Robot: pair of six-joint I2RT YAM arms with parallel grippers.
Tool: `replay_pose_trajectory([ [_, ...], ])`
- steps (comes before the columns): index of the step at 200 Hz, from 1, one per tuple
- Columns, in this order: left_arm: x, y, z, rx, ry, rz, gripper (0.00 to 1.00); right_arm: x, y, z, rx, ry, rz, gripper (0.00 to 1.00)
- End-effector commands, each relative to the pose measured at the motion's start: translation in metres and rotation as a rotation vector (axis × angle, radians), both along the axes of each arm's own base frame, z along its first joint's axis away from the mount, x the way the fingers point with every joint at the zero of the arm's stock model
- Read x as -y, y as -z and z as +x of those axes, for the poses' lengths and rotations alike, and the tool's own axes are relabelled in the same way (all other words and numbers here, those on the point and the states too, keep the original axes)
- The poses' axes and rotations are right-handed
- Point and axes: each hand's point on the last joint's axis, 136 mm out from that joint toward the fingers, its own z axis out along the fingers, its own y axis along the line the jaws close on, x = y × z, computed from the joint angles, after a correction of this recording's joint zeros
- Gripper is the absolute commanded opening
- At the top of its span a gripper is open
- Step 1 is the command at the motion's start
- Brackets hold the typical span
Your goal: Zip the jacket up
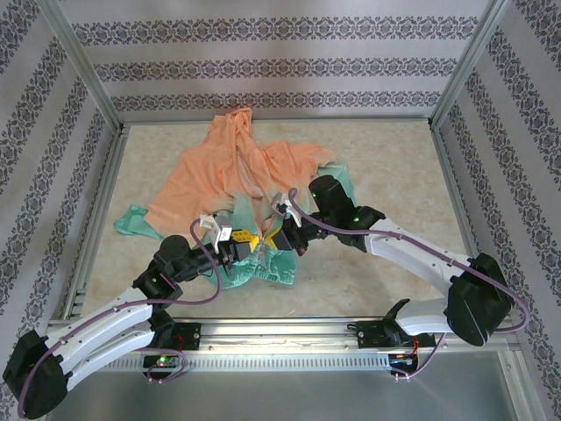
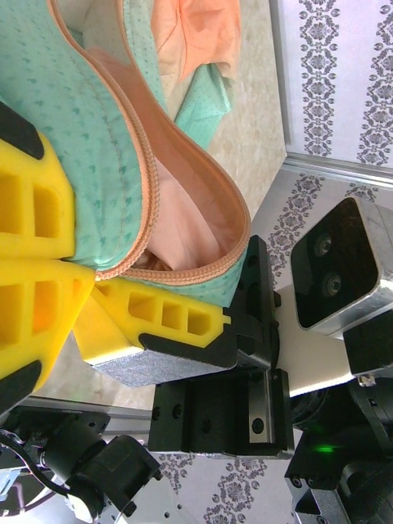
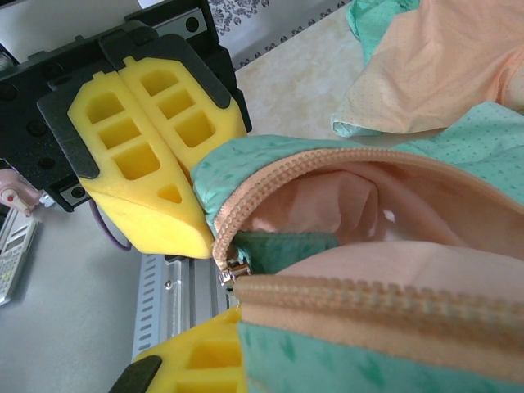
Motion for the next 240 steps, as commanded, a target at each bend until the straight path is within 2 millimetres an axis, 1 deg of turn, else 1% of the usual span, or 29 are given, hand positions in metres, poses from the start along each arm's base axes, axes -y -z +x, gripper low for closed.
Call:
replay_pose_trajectory([
  [1,0.001,0.004,-0.003,0.006,0.005,-0.001,0.0,-0.001,-0.017,-0.004,0.055,-0.031,0.064,0.0],
  [45,-0.003,-0.008,-0.003,0.031,-0.014,-0.036,0.0,0.0,-0.007,-0.007,0.064,-0.037,0.041,0.0],
  [77,-0.003,-0.011,-0.003,0.03,-0.014,-0.043,0.0,-0.001,-0.005,-0.008,0.066,-0.045,0.03,0.0],
  [174,0.001,-0.004,0.0,0.013,-0.009,-0.013,0.0,-0.004,-0.009,-0.008,0.086,-0.052,0.036,0.0],
  [240,0.001,0.0,-0.002,0.003,0.0,-0.01,0.0,-0.004,-0.009,0.001,0.1,-0.013,0.031,0.0],
])
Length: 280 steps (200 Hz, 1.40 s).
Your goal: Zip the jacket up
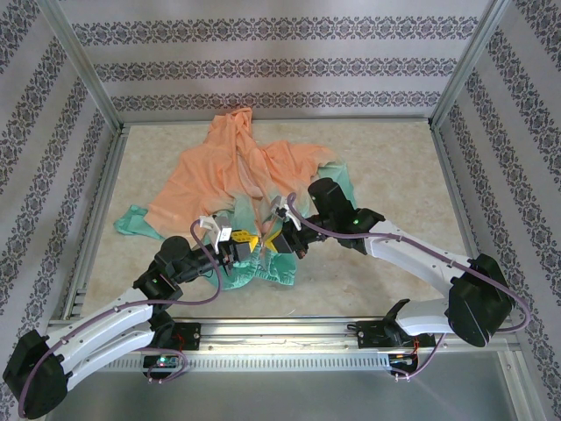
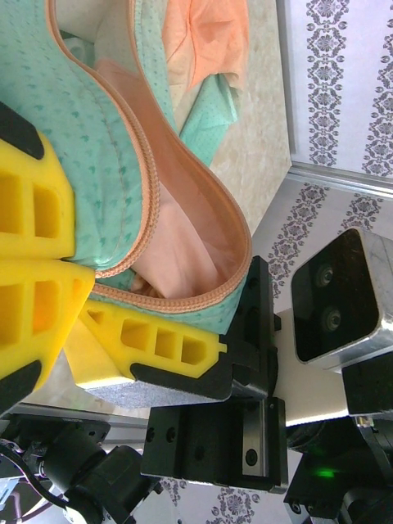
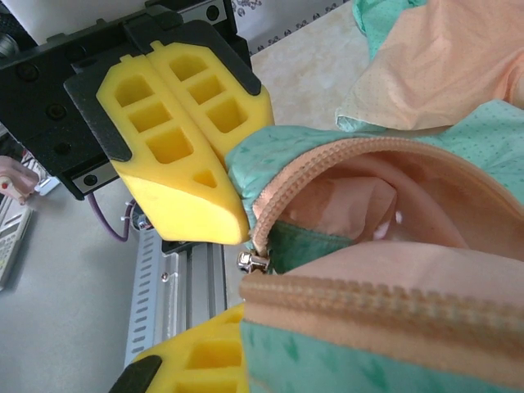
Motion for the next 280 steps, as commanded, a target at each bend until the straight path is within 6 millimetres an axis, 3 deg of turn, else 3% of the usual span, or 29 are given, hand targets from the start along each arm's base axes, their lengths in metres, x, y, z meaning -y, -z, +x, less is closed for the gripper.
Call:
replay_pose_trajectory([
  [1,0.003,-0.006,-0.005,0.015,0.022,-0.016,0.0,-0.004,-0.013,0.005,0.07,0.003,0.038,0.0],
  [128,0.002,0.005,-0.008,-0.032,0.027,-0.012,0.0,0.002,-0.019,0.015,0.1,0.081,0.061,0.0],
  [266,-0.002,0.02,-0.023,-0.169,0.071,0.132,0.0,0.001,-0.017,0.012,0.014,0.059,0.12,0.0],
  [280,-0.009,0.011,-0.021,-0.148,0.031,0.116,0.23,-0.002,-0.016,0.012,-0.008,0.052,0.14,0.0],
])
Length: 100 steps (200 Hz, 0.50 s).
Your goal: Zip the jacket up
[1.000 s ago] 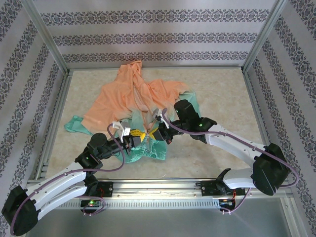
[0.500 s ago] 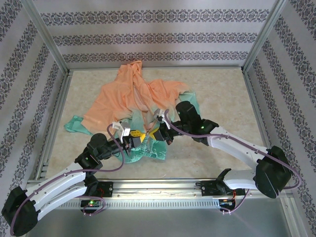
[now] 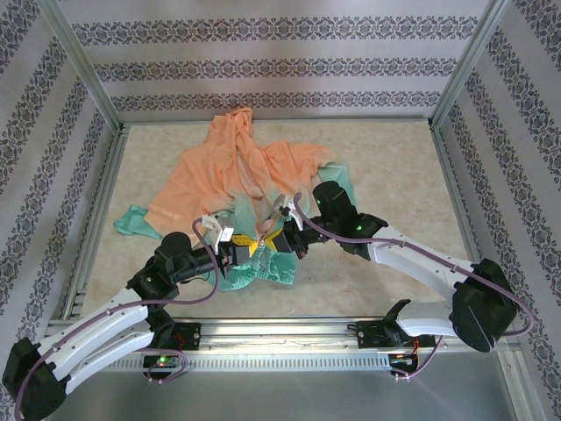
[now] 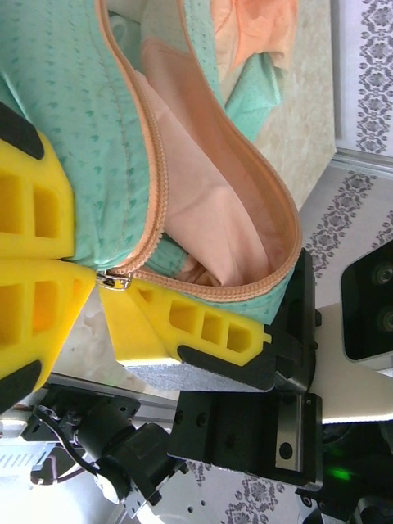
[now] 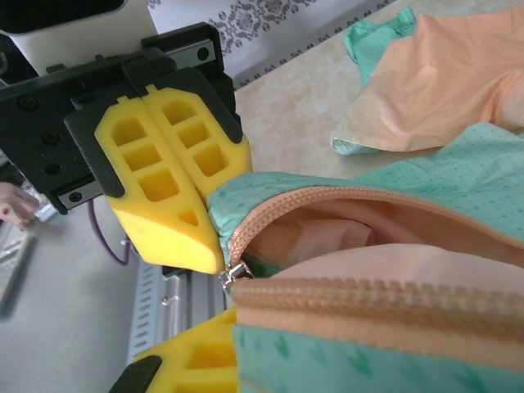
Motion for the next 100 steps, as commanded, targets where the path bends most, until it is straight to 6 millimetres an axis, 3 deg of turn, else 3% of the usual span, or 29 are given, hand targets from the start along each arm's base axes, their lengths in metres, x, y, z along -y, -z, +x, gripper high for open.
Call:
replay_pose_trajectory([
  [1,-0.008,0.006,-0.007,-0.038,-0.017,0.052,0.24,-0.003,-0.011,0.009,0.002,0.005,0.075,0.0],
  [23,-0.022,-0.014,-0.002,-0.004,-0.107,-0.019,0.46,-0.006,-0.011,0.009,-0.022,-0.004,0.092,0.0],
  [37,-0.03,-0.024,0.0,-0.018,-0.157,-0.069,0.52,-0.008,-0.014,0.01,-0.028,-0.006,0.11,0.0],
  [66,-0.032,-0.025,0.004,-0.145,-0.194,-0.167,0.57,-0.011,-0.015,0.01,-0.051,-0.018,0.135,0.0],
  [100,-0.02,-0.024,0.01,-0.295,-0.178,-0.282,0.55,-0.012,-0.015,0.009,-0.054,-0.017,0.153,0.0],
])
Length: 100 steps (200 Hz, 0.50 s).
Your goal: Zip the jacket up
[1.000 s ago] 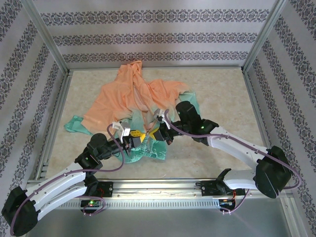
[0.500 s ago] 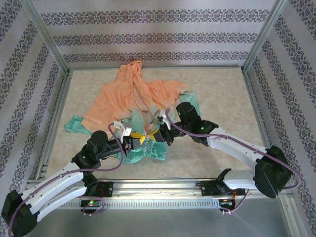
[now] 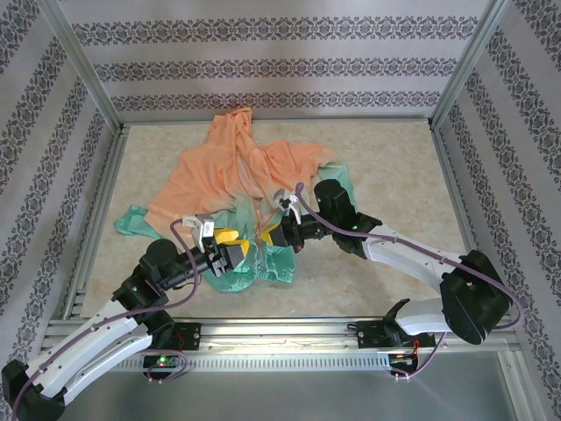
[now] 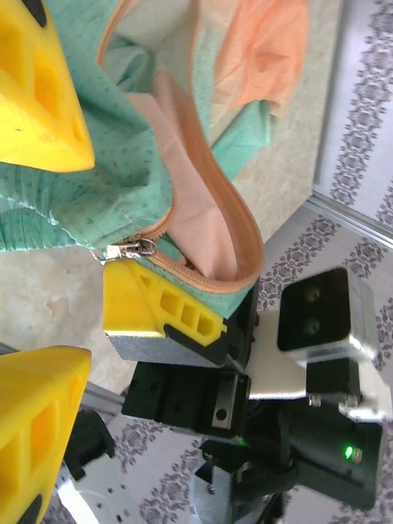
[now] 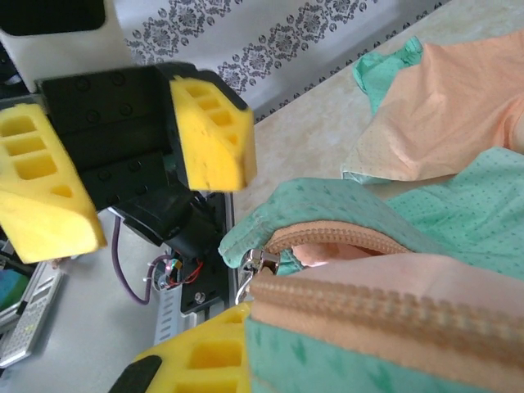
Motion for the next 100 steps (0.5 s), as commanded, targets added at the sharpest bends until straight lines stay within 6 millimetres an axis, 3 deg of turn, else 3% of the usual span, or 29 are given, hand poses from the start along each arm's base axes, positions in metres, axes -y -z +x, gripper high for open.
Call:
replay_pose_trajectory([
  [1,0.005,-0.008,0.006,-0.113,-0.015,-0.141,0.55,-0.002,-0.01,-0.002,0.018,-0.027,0.057,0.0],
  [81,0.008,-0.002,0.018,-0.15,-0.049,-0.267,0.37,0.0,0.0,-0.008,0.012,-0.018,0.042,0.0],
  [100,0.011,-0.002,0.019,-0.156,-0.037,-0.273,0.36,0.0,0.002,-0.007,0.01,-0.016,0.038,0.0],
])
